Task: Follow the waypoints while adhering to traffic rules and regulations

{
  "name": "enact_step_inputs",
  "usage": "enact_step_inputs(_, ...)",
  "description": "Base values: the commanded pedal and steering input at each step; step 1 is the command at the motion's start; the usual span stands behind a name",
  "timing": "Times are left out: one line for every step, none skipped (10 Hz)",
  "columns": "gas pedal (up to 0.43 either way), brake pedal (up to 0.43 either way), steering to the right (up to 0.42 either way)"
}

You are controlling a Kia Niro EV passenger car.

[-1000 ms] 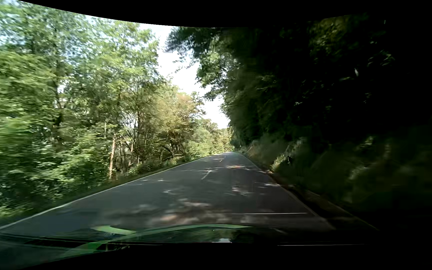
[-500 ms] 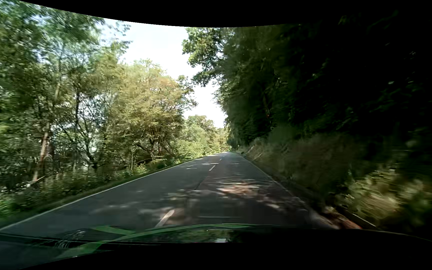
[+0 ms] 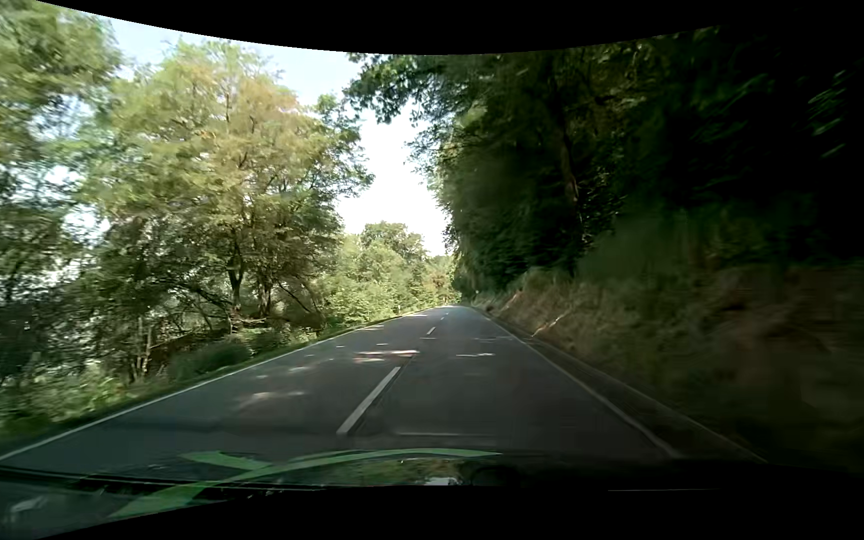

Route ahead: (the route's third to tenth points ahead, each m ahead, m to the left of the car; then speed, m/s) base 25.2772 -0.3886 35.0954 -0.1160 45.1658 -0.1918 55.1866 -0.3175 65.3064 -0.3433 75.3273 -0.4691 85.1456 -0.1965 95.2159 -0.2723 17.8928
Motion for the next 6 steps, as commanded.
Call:
enact_step_inputs(0.209,0.000,-0.001)
enact_step_inputs(0.228,0.000,-0.001)
enact_step_inputs(0.228,0.000,-0.001)
enact_step_inputs(0.197,0.000,0.000)
enact_step_inputs(0.157,0.000,-0.001)
enact_step_inputs(0.150,0.000,-0.001)
